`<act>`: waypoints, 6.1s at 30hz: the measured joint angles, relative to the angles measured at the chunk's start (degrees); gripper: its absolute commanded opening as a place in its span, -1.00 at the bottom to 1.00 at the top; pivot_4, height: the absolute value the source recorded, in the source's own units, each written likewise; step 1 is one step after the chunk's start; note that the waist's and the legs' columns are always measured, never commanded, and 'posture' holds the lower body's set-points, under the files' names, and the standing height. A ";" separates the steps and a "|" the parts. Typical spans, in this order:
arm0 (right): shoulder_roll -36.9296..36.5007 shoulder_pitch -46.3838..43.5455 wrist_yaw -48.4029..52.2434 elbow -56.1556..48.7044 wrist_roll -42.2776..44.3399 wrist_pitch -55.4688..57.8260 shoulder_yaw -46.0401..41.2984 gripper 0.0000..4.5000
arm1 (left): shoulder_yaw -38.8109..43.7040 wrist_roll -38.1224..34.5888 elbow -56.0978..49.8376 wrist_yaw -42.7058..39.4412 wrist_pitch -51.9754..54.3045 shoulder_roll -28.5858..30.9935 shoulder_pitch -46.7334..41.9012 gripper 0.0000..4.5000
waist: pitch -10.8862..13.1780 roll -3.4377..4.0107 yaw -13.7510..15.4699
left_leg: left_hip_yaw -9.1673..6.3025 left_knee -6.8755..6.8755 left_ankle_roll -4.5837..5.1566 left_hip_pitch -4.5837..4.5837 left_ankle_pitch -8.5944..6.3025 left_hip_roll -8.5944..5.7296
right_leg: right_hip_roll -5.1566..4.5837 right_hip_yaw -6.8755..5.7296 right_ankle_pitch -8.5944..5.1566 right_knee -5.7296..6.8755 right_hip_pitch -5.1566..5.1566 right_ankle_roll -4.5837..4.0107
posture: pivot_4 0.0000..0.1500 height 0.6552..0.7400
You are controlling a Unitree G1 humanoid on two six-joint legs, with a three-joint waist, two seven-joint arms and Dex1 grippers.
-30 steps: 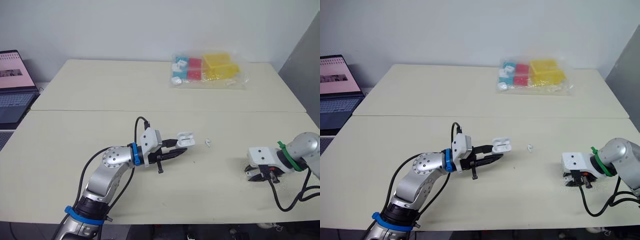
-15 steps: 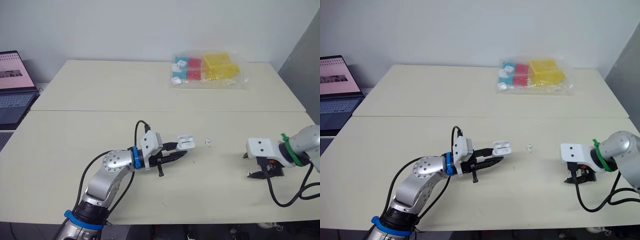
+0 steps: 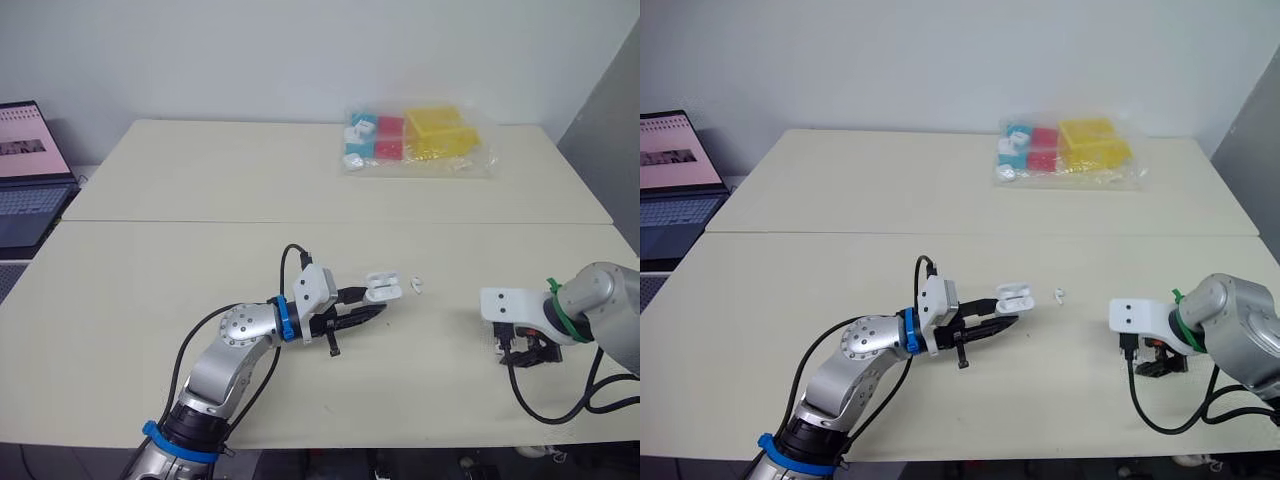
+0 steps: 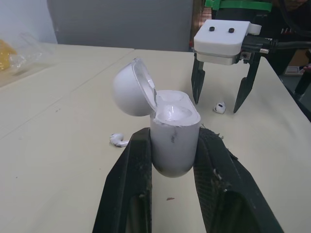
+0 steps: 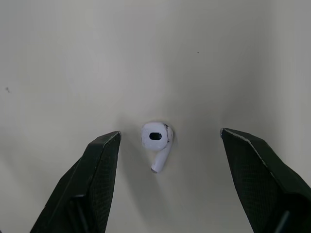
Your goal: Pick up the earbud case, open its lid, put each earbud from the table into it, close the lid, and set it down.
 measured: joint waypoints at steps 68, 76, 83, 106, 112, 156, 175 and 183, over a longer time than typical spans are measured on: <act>41.67 6.00 -41.37 -18.48 30.49 -5.09 -26.75 -0.81 | 5.82 -11.62 0.84 3.20 12.28 -4.38 -8.72 -0.65 | -0.06 -0.09 -0.12 | -0.15 0.05 0.00 -0.11 0.01 0.00 | 0.10 0.00 0.01 0.04 0.02 0.00 | 1.00 0.92; 38.56 7.75 -40.82 -17.35 29.38 -9.15 -24.58 -0.81 | 5.72 -11.47 0.75 2.39 11.98 -4.35 -7.77 -0.65 | -0.06 -0.09 -0.12 | -0.16 0.05 0.00 -0.11 0.01 0.01 | 0.10 0.00 0.01 0.03 0.02 0.00 | 1.00 0.92; 38.19 7.95 -40.77 -17.22 31.58 -8.52 -24.69 -0.81 | 5.53 -9.81 1.19 1.37 9.52 -4.43 -7.42 -0.65 | -0.06 -0.09 -0.12 | -0.14 0.05 0.00 -0.11 0.01 0.01 | 0.10 -0.01 0.01 0.03 0.02 0.00 | 1.00 0.92; 23.38 12.81 -40.90 -21.08 48.34 5.84 -40.21 -0.20 | 6.89 -6.93 5.77 3.30 4.79 -4.08 -7.55 -0.65 | -0.06 -0.10 0.08 | -0.09 0.03 0.00 -0.17 0.01 0.01 | 0.10 -0.07 0.01 -0.06 0.03 0.00 | 1.00 0.92; 28.87 16.11 -49.37 -19.05 40.22 6.01 -29.44 0.24 | 7.86 -5.93 6.35 2.74 3.47 -1.85 -7.56 -0.65 | -0.05 -0.10 -0.24 | -0.11 0.01 0.00 -0.13 0.01 0.02 | 0.13 -0.02 0.01 0.02 -0.01 0.01 | 1.00 0.92; 45.38 8.12 -57.29 3.32 19.38 5.50 -17.31 -0.82 | 6.76 -5.48 4.89 2.79 4.61 -1.10 -6.83 -0.65 | -0.06 -0.10 0.08 | -0.10 0.01 0.00 -0.18 0.01 0.00 | 0.08 -0.03 0.01 -0.04 -0.01 0.01 | 1.00 0.92; -3.62 7.21 0.82 9.68 11.26 -29.87 -7.24 -0.82 | 5.71 -4.98 -4.25 4.68 5.78 0.24 -1.86 -0.65 | -0.04 -0.08 -0.15 | -0.05 -0.04 0.02 -0.10 -0.01 0.04 | 0.12 0.02 0.01 -0.19 0.00 0.01 | 1.00 0.92; 0.38 4.91 3.59 13.88 5.42 -35.27 -5.29 -0.82 | 5.55 -4.98 -6.32 5.29 6.41 0.93 -0.12 -0.65 | -0.04 -0.09 -0.12 | -0.06 -0.01 0.00 -0.05 0.00 0.04 | 0.09 0.02 0.01 -0.10 0.02 0.01 | 1.00 0.92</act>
